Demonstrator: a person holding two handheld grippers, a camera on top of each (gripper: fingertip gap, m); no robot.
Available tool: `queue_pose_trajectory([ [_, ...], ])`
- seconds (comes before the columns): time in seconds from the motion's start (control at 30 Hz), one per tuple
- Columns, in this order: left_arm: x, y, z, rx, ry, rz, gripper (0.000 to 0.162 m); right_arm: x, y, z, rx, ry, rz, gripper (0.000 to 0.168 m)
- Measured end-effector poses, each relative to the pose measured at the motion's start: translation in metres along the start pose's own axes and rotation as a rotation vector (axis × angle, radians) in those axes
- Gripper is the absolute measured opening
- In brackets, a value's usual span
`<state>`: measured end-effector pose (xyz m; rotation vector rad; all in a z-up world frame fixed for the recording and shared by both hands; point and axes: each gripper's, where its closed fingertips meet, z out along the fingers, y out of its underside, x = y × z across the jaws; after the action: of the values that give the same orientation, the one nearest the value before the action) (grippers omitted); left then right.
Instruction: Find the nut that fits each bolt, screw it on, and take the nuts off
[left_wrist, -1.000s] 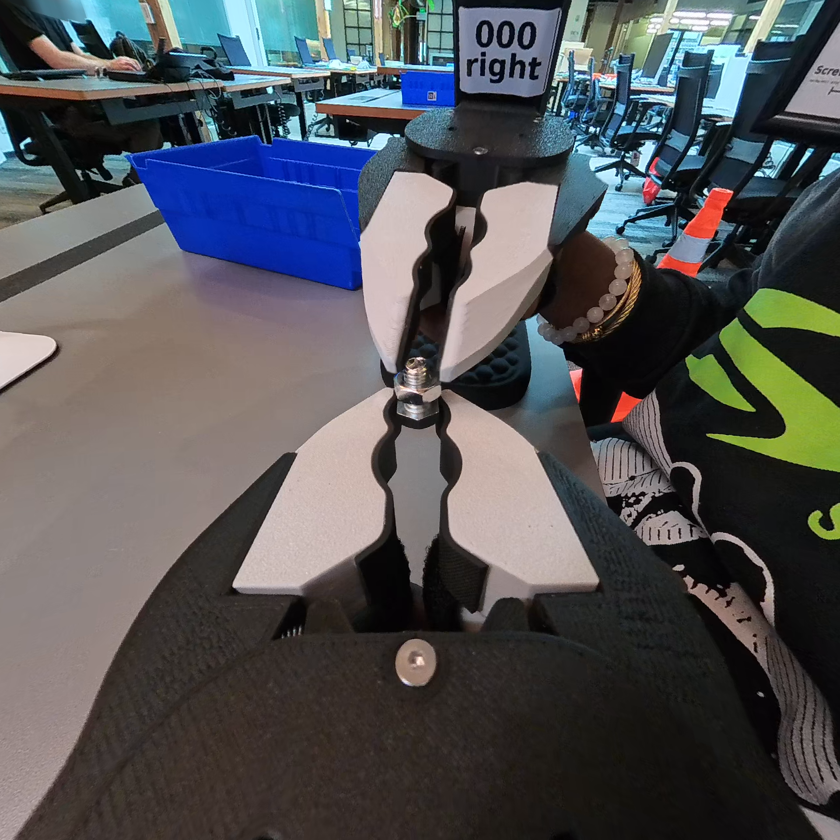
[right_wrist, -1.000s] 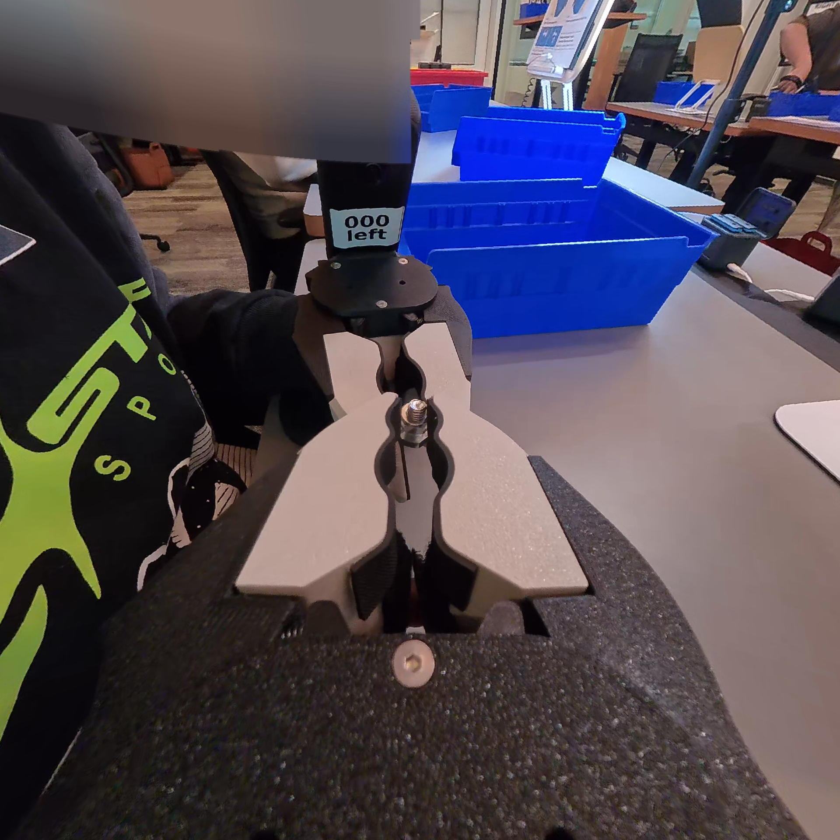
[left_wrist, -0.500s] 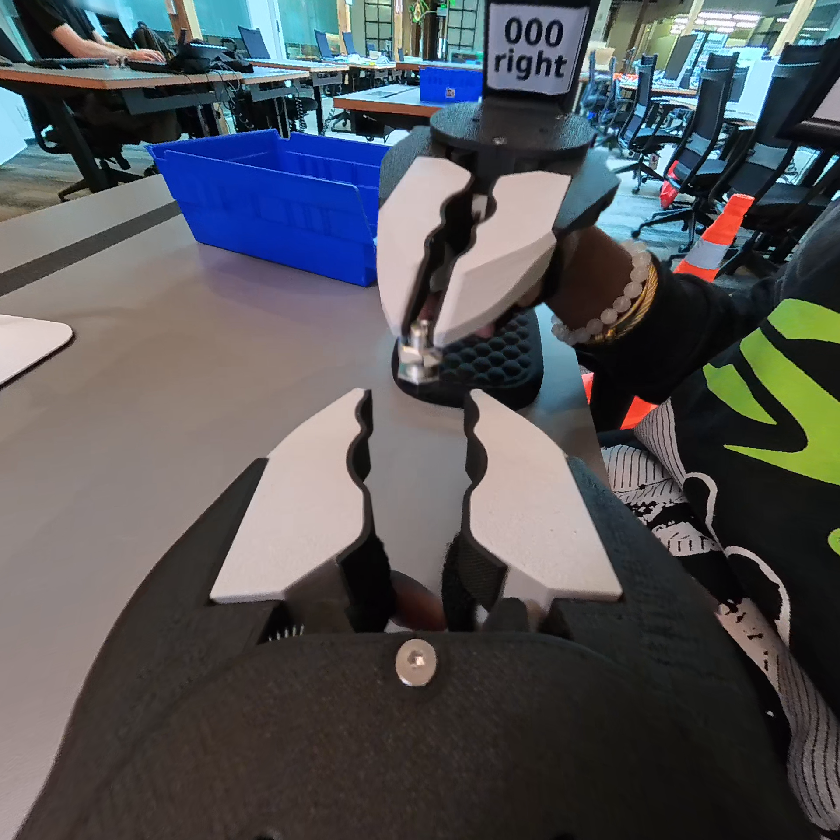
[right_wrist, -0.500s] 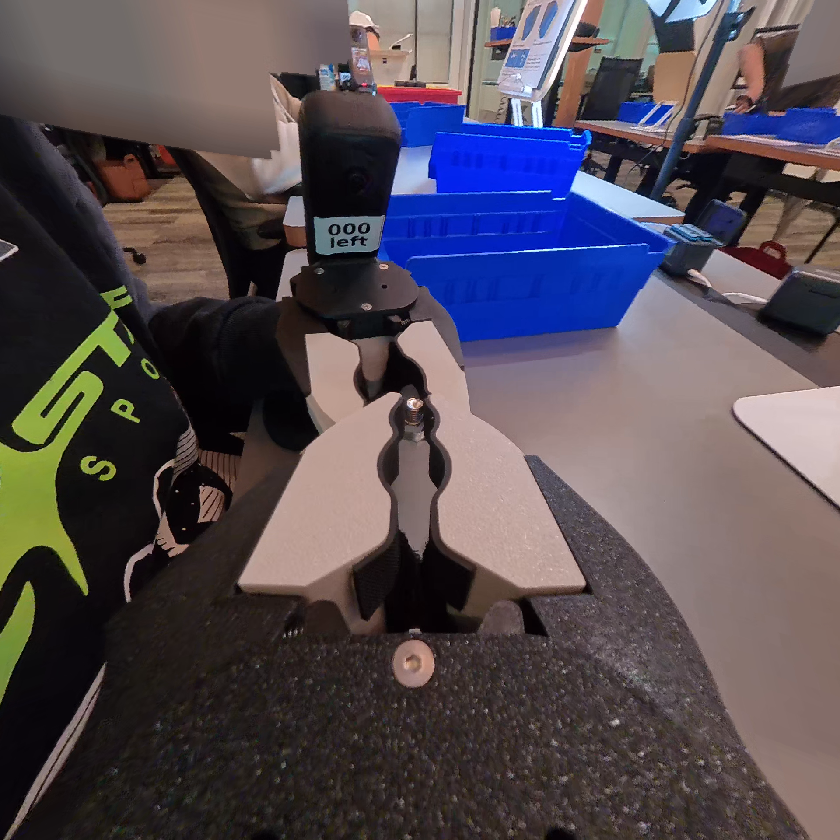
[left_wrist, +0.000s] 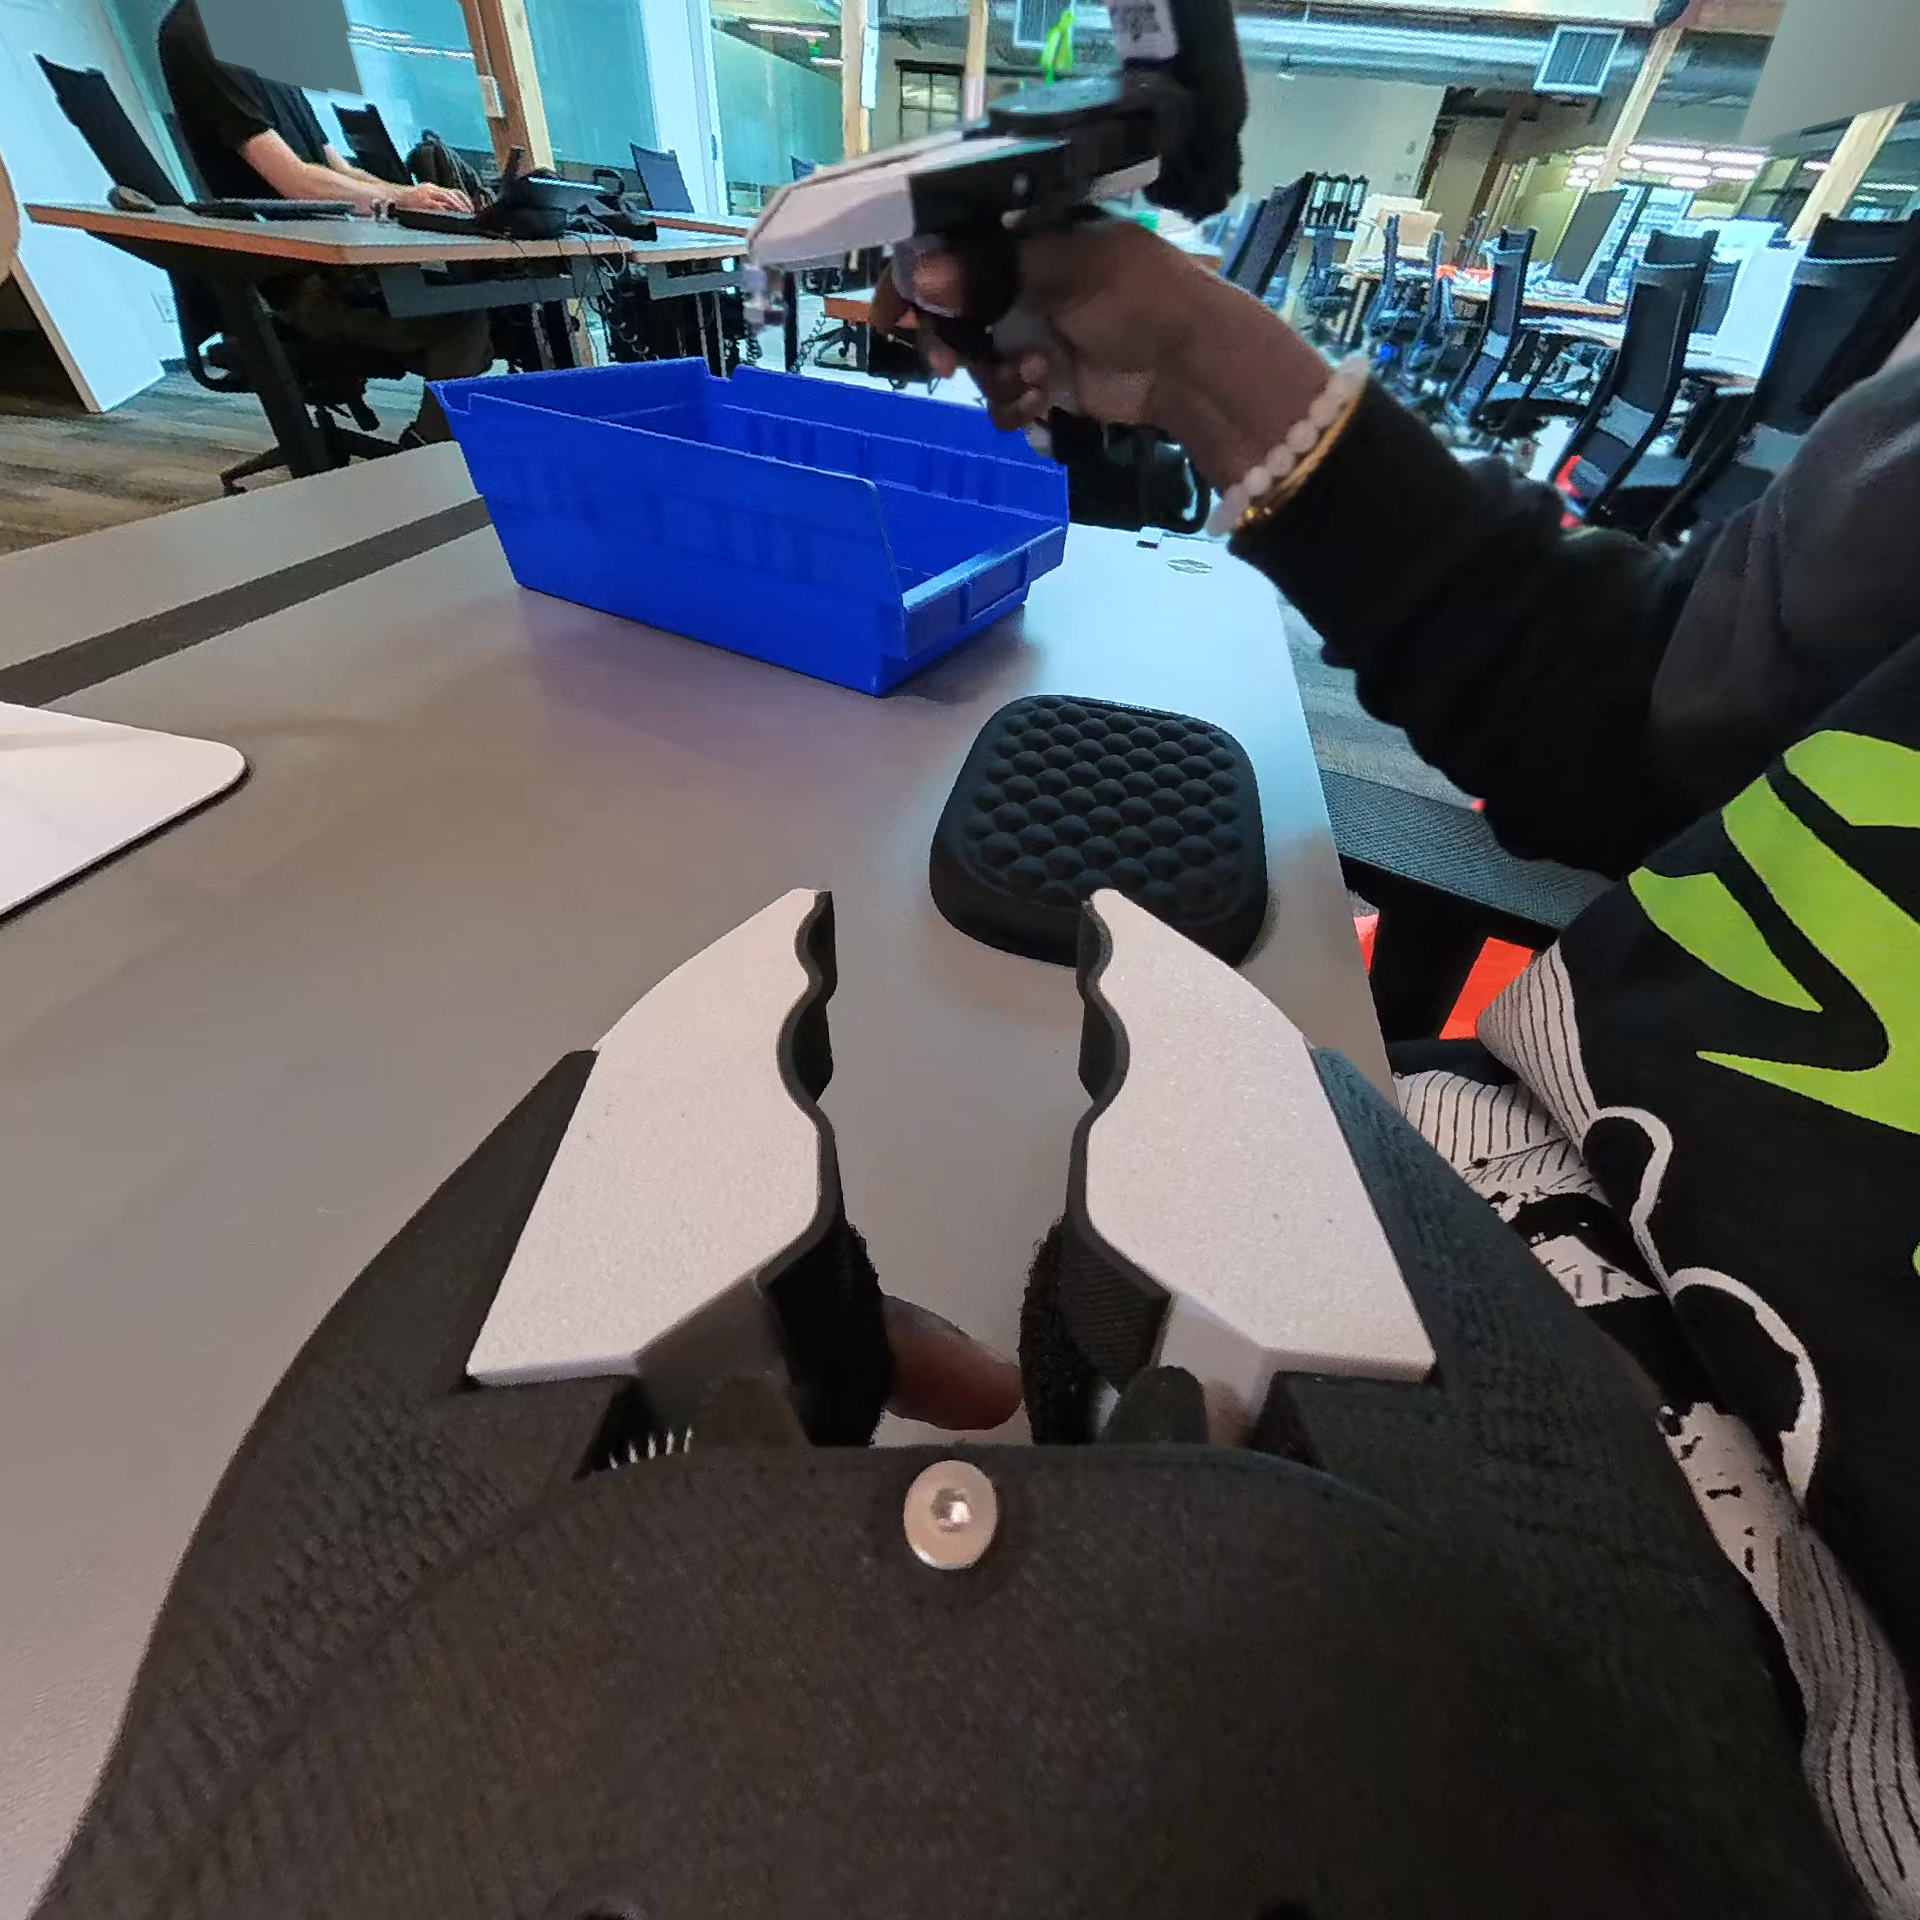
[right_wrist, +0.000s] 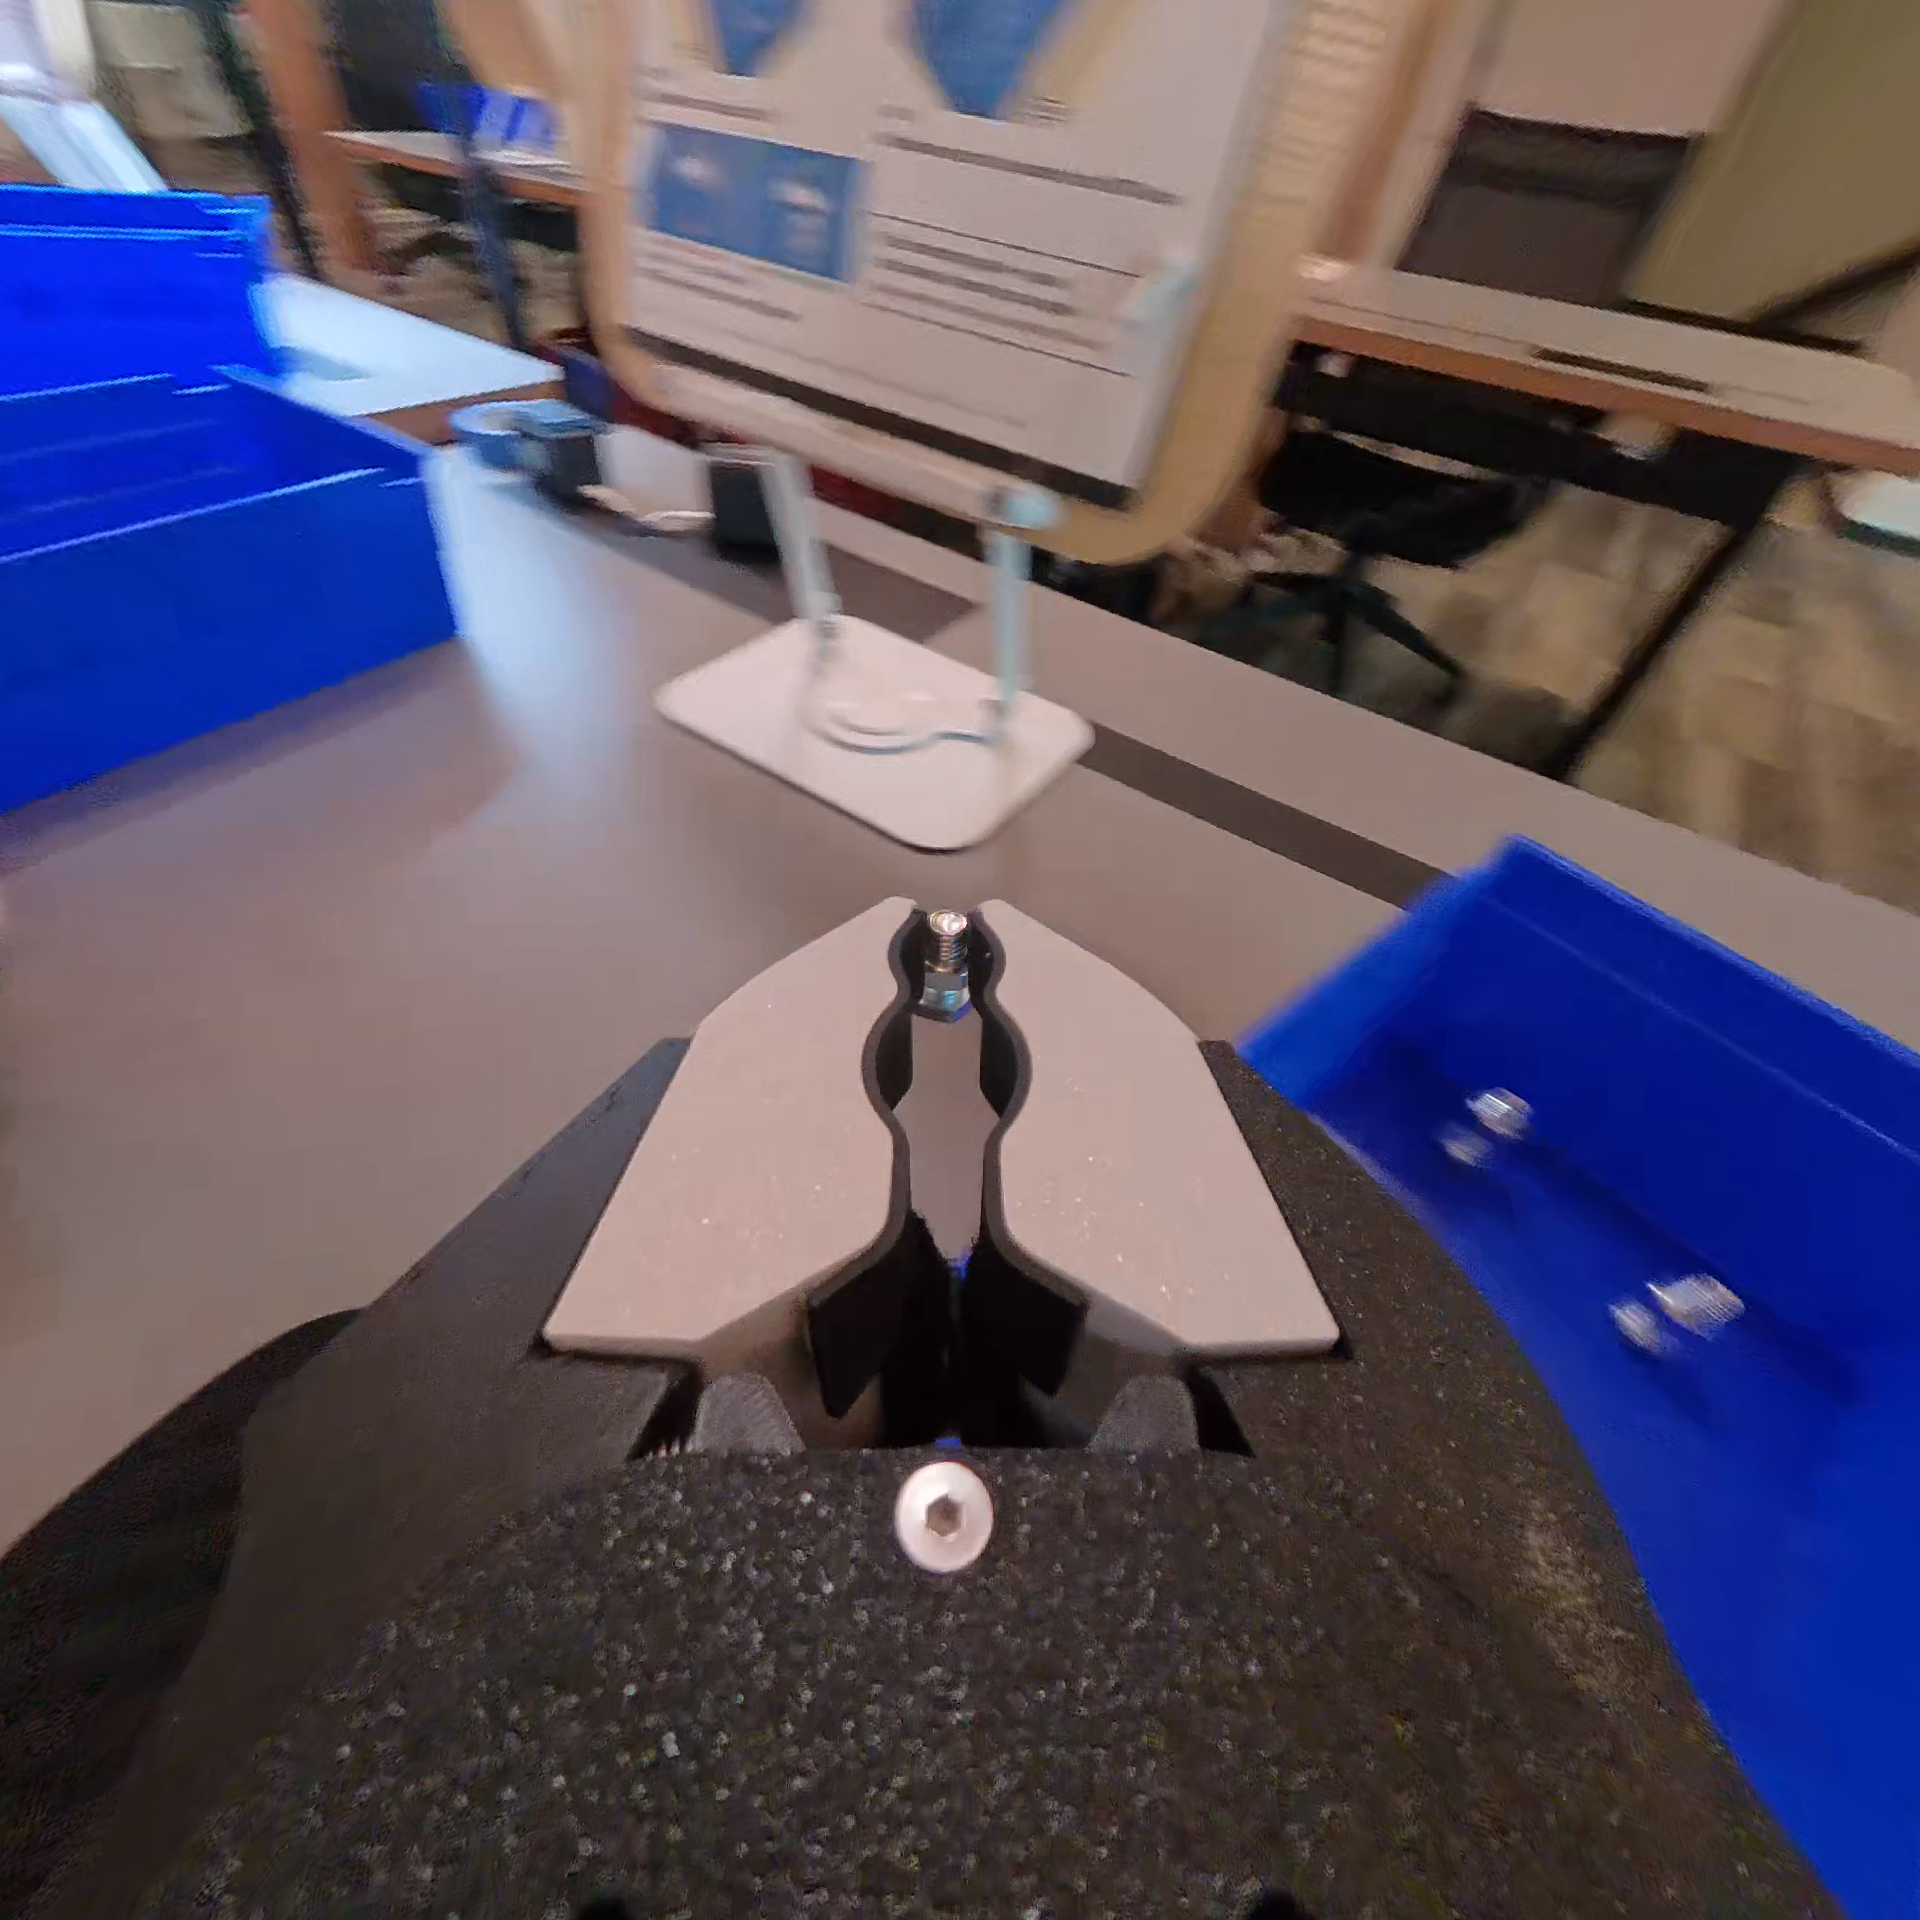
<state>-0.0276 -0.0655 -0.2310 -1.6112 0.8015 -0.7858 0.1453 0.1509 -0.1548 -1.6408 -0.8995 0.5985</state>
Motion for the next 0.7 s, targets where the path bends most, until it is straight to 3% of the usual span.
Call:
queue_pose_trajectory([
  [0.13, -0.002, -0.001, -0.001, 0.011, -0.005, -0.01, 0.045, 0.08, 0.034, 0.009, -0.078, 0.164, 0.094, 0.008],
  [0.3, -0.003, -0.003, -0.002, 0.026, -0.012, -0.018, 0.045, 0.143, 0.095, 0.033, -0.225, 0.29, 0.19, 0.008],
  [0.47, -0.004, -0.004, -0.003, 0.033, -0.013, -0.022, 0.045, 0.165, 0.133, 0.05, -0.382, 0.331, 0.195, 0.008],
  [0.7, -0.004, -0.004, -0.005, 0.042, -0.017, -0.025, 0.045, 0.175, 0.15, 0.062, -0.439, 0.341, 0.219, 0.008],
])
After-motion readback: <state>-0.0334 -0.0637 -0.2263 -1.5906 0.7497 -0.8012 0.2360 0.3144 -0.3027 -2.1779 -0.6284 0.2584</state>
